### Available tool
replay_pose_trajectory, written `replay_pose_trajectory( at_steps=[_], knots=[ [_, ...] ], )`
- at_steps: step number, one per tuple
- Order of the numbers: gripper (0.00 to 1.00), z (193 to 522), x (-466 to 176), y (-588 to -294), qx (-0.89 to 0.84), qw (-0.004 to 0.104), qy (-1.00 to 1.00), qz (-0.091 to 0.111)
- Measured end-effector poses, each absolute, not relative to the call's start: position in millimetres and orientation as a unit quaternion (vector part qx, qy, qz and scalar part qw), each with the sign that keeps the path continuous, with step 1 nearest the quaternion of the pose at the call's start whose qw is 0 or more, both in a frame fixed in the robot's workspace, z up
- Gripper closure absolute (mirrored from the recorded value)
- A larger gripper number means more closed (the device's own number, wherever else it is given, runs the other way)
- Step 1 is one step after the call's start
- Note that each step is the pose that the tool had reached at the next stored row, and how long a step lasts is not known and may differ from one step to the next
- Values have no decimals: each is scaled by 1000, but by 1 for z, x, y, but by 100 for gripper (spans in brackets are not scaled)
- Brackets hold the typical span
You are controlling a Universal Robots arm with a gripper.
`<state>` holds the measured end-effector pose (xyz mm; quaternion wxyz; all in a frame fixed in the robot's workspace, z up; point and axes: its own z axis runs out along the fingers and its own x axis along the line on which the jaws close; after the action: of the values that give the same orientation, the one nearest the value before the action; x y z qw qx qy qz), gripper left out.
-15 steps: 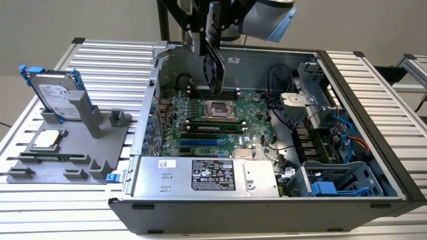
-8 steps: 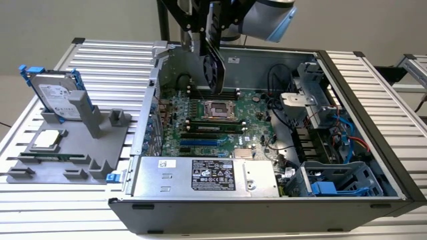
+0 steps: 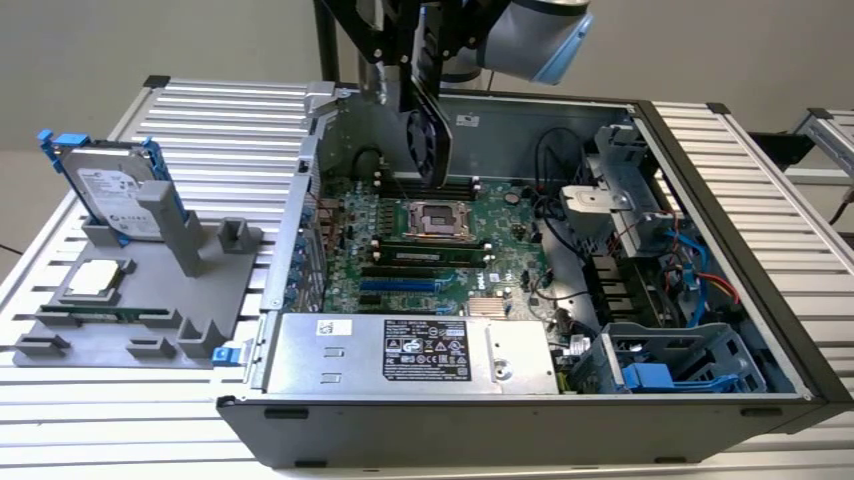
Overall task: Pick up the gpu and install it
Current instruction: 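Insert the gpu into the slot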
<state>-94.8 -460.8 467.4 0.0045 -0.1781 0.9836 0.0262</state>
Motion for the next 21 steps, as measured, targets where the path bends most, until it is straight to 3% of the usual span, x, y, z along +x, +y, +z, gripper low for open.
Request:
replay_pose_trajectory(
  at_steps=[21],
  knots=[
    [100, 467, -95, -461, -195, 4, 980, 26]
  ],
)
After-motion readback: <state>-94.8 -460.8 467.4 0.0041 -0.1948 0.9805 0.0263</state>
